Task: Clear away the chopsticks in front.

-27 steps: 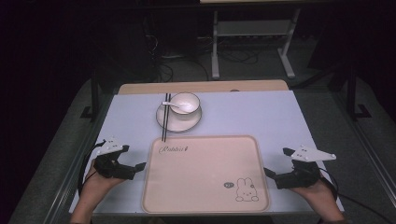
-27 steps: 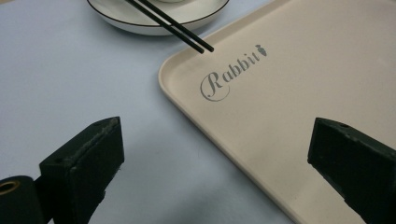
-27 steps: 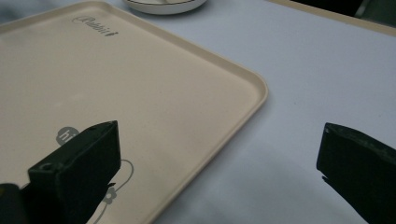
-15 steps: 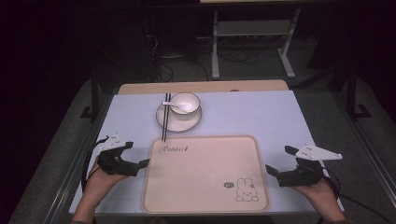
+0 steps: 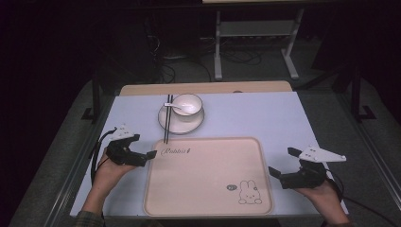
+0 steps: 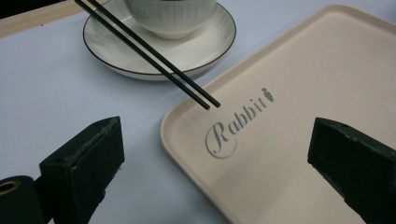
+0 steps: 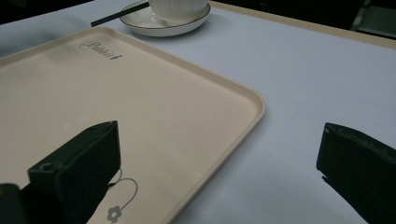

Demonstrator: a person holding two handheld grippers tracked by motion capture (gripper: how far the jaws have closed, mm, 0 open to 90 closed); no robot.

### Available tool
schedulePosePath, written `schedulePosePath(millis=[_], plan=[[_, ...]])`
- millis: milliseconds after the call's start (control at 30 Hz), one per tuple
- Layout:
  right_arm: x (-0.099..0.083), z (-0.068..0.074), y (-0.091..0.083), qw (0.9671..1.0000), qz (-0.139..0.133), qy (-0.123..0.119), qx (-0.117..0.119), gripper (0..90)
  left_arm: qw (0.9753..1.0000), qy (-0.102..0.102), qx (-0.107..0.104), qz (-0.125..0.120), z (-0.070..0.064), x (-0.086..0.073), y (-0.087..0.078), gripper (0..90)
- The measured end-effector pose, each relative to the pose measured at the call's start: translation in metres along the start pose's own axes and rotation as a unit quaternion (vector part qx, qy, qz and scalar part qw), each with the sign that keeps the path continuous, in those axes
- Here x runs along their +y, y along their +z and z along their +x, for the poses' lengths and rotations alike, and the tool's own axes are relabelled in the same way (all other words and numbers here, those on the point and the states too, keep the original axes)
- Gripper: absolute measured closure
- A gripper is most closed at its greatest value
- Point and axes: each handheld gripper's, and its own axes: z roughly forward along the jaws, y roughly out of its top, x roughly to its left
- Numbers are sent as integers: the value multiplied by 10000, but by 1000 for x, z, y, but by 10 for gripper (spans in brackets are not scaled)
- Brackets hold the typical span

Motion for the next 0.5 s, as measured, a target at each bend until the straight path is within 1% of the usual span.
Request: schedulePosePath(millis=[100, 133, 200, 233, 367, 400, 433, 467, 500], plan=[[0, 0, 0, 10000, -11, 6, 6, 0, 10000, -16, 4, -3, 1, 4, 4, 44], [0, 0, 0, 10000, -12, 14, 11, 0, 10000, -17, 22, 1, 3, 8, 10, 44], [0, -1, 0, 10000, -17, 19, 14, 0, 10000, -43, 24, -6, 5, 10, 12, 47], [0, -1, 0, 10000, -13, 37, 20, 0, 10000, -82, 20, -32, 7, 15, 17, 49], [-1, 0, 1, 10000, -1, 50, 50, 0, 10000, -86, 23, -34, 13, 25, 26, 56], [-1, 0, 1, 10000, -1, 50, 50, 0, 10000, -86, 23, -34, 13, 25, 26, 56], [-1, 0, 1, 10000, -2, 54, 59, 0, 10000, -76, 34, -22, 14, 29, 31, 60], [-1, 0, 1, 10000, -9, 56, 61, 0, 10000, -76, 34, -22, 14, 29, 31, 61], [-1, 0, 1, 10000, -17, 51, 64, 0, 10000, -69, 65, -4, 16, 33, 35, 61]])
